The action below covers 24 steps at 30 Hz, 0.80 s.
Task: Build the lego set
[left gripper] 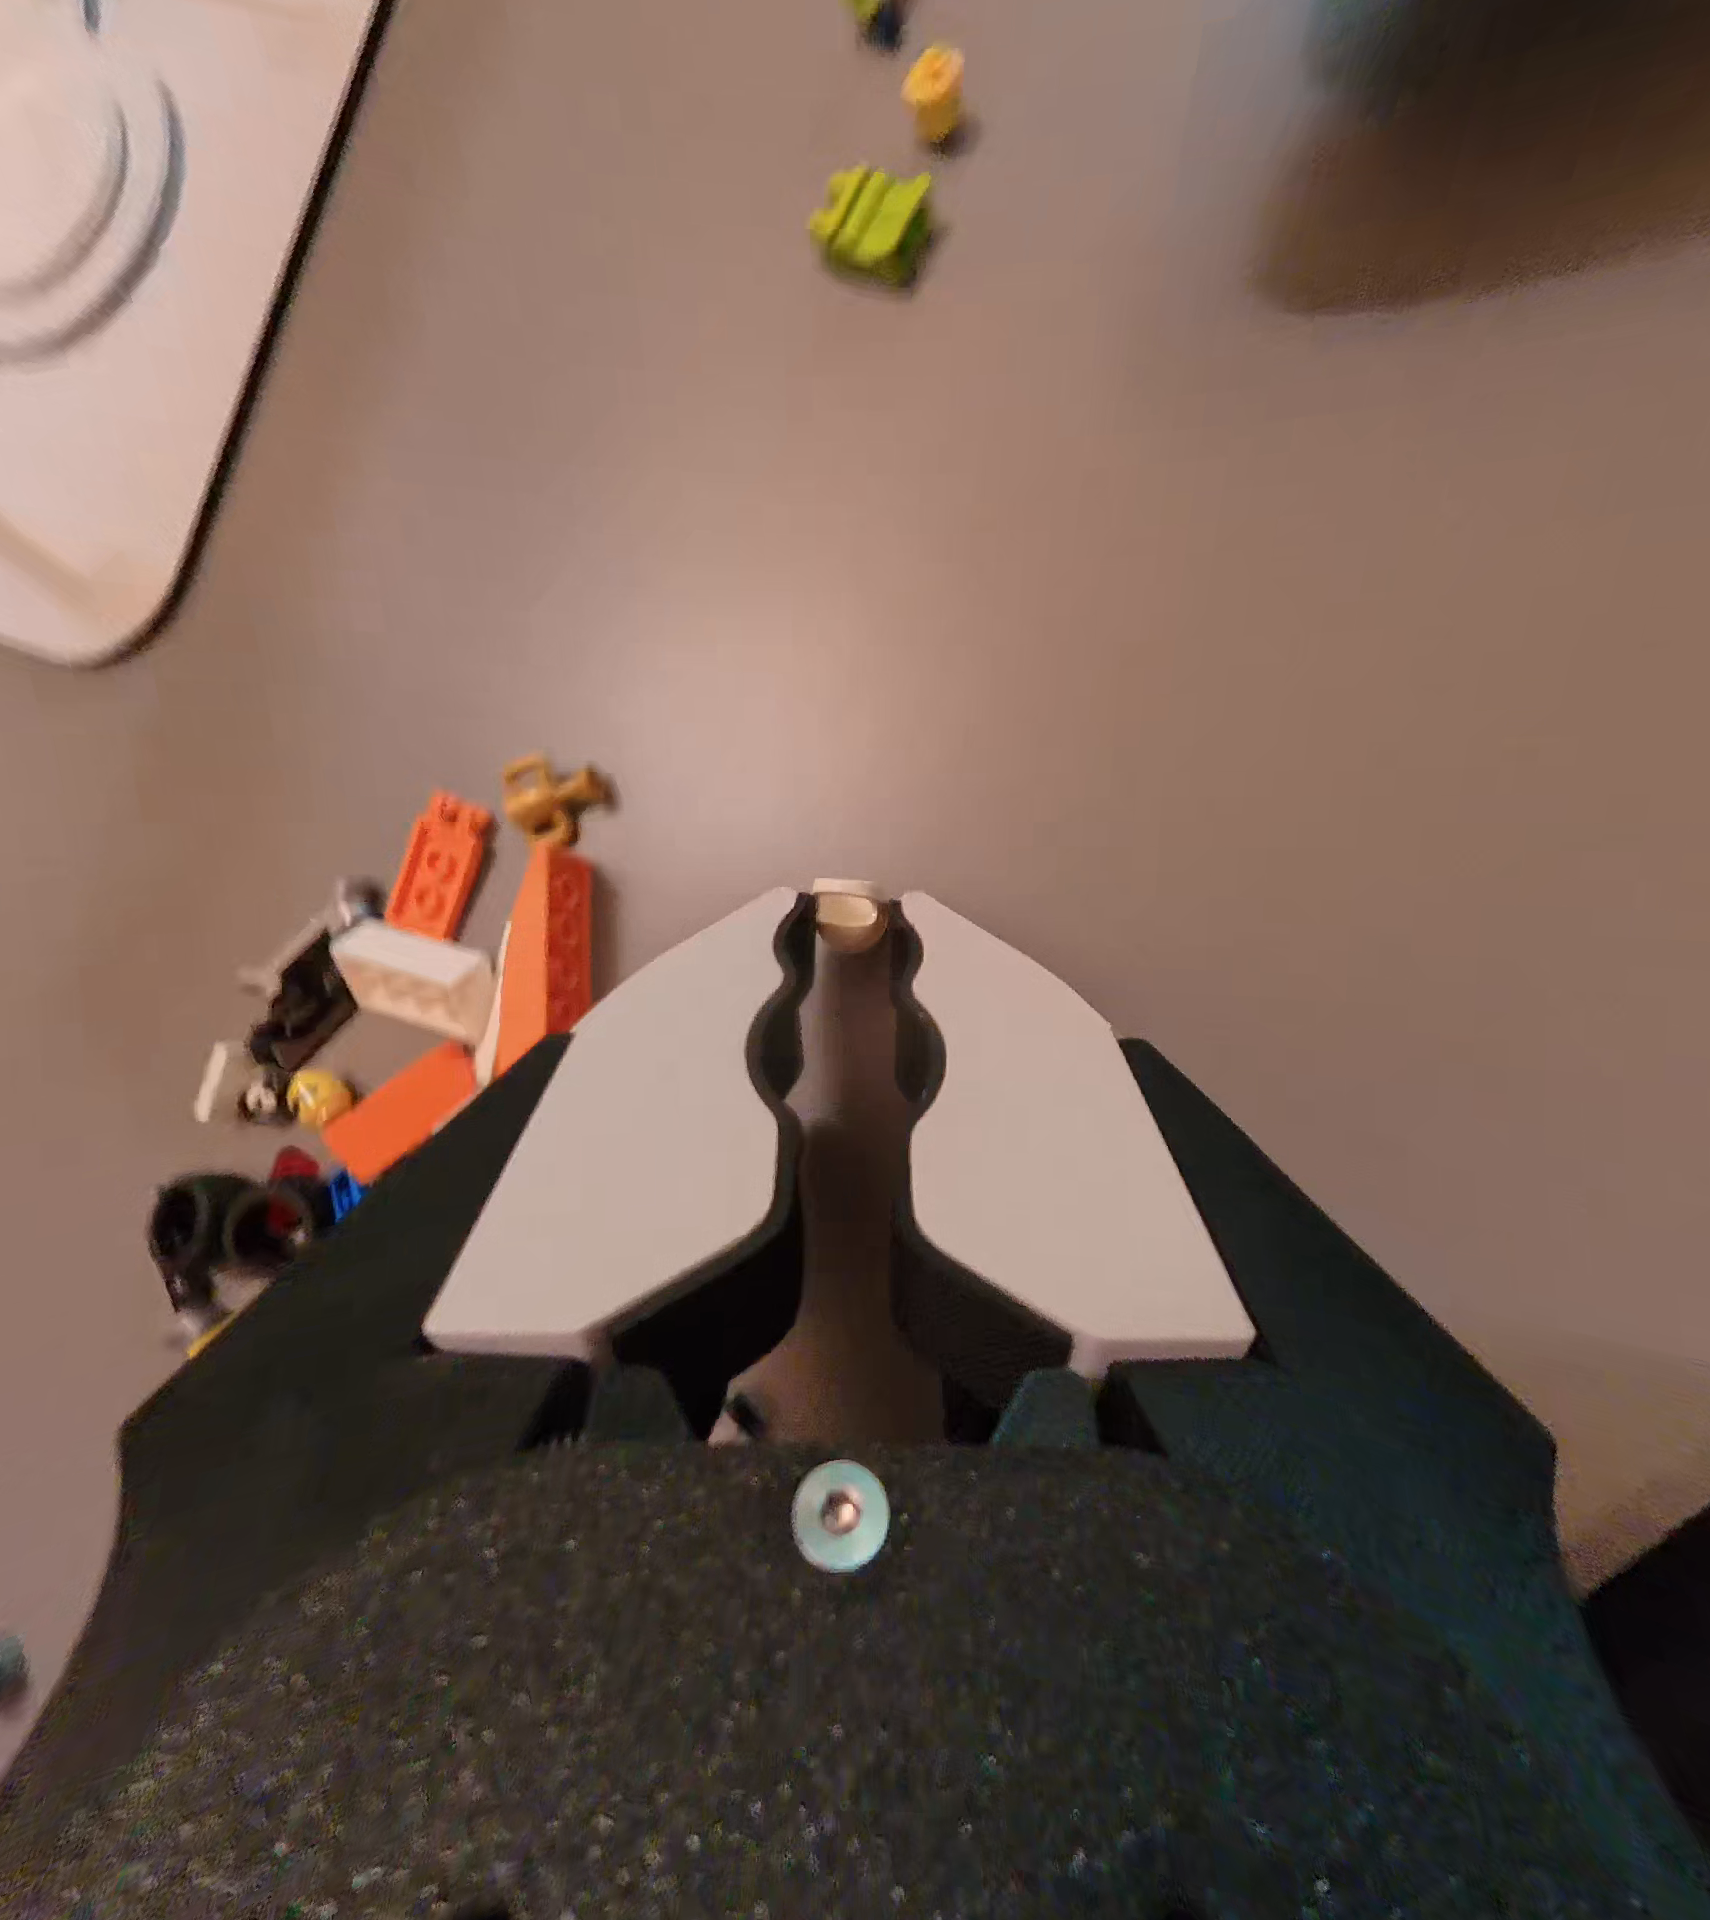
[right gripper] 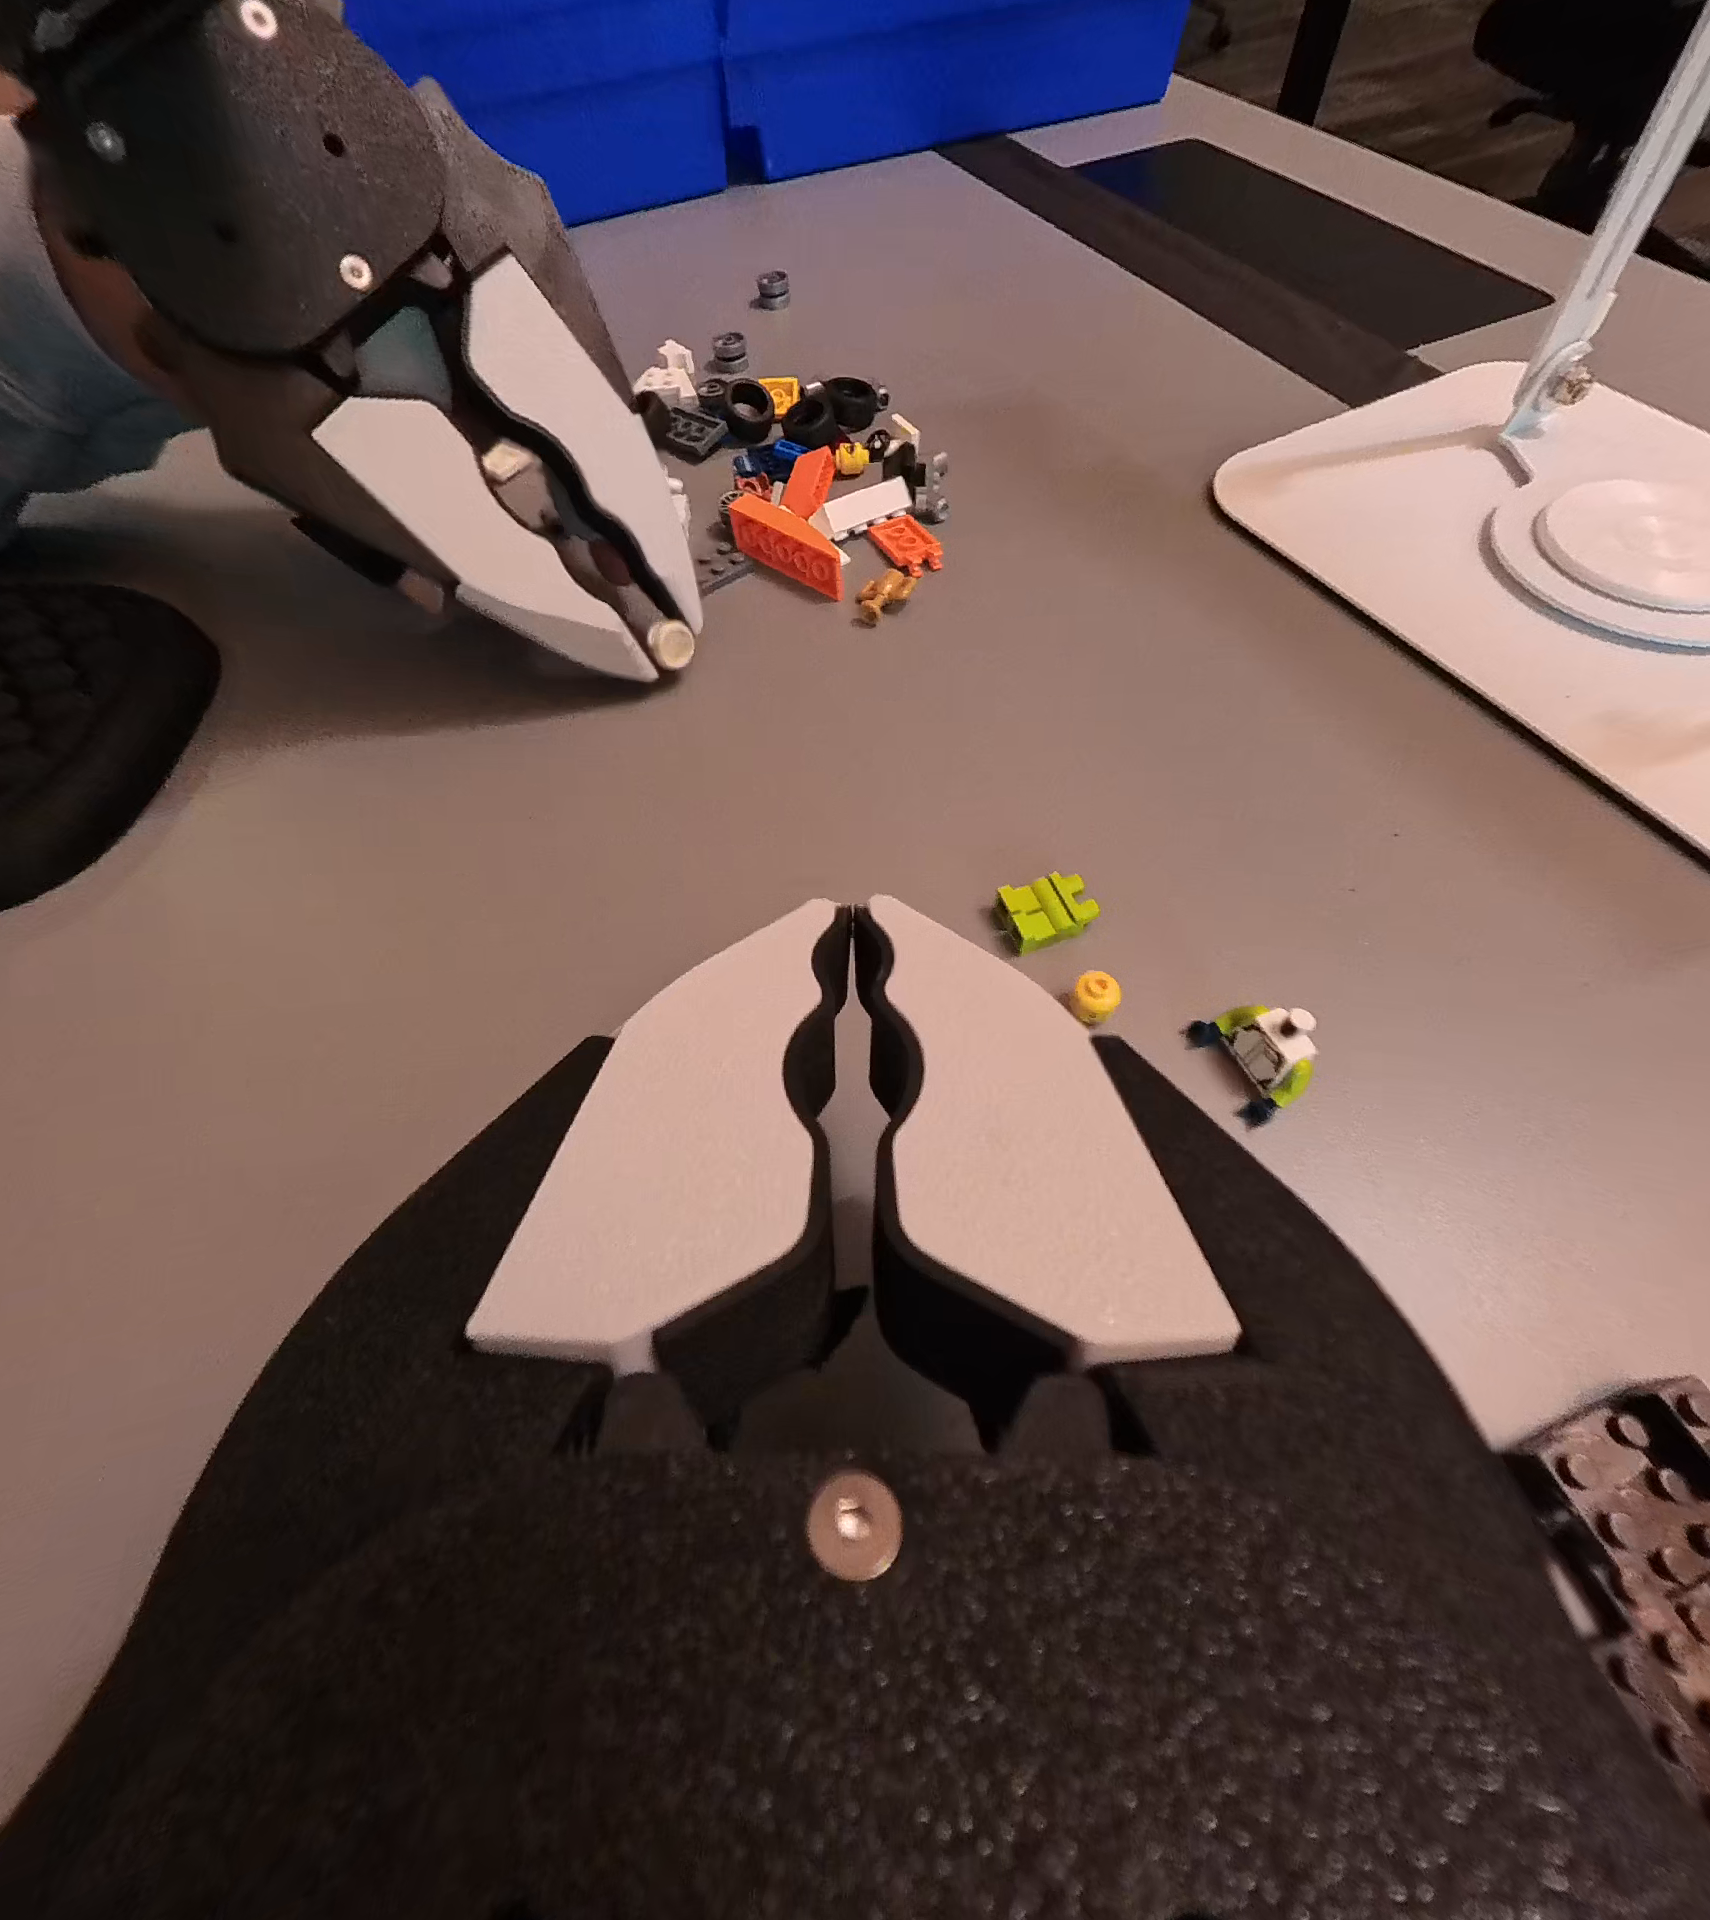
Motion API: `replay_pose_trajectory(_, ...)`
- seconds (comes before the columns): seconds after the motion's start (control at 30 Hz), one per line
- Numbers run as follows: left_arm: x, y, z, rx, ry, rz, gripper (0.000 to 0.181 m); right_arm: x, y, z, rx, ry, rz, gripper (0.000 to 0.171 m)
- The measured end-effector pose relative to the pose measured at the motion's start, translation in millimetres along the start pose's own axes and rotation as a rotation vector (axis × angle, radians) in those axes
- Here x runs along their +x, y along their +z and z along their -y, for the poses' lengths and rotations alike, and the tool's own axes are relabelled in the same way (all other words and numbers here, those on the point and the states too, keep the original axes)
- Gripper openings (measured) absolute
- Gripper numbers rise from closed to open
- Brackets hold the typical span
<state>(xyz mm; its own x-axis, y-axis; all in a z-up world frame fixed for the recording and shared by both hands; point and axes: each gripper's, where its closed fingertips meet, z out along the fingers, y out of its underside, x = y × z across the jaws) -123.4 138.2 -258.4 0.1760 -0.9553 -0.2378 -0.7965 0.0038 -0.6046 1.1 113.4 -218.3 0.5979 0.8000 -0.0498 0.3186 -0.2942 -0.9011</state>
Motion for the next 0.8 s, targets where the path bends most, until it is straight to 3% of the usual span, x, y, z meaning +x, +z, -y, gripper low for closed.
replay_pose_trajectory(0.13,24,0,31,0.11,0.24,-0.014,0.013,-19,7,7,0.024,0.074,0.112,0.003)
replay_pose_trajectory(0.23,36,-1,59,0.19,0.348,-0.004,0.013,-40,12,12,0.019,0.154,0.234,0.014)
replay_pose_trajectory(0.37,40,-6,88,0.248,0.482,0.066,0.013,-46,13,19,0.04,0.258,0.26,0.029)
replay_pose_trajectory(0.47,45,-7,101,0.259,0.558,0.103,0.013,-48,12,26,0.067,0.34,0.284,0.028)
replay_pose_trajectory(0.63,45,-6,106,0.262,0.588,0.13,0.013,-45,6,29,0.09,0.356,0.277,0.011)
replay_pose_trajectory(0.8,47,-9,108,0.266,0.623,0.168,0.013,-48,6,29,0.083,0.398,0.315,0.02)
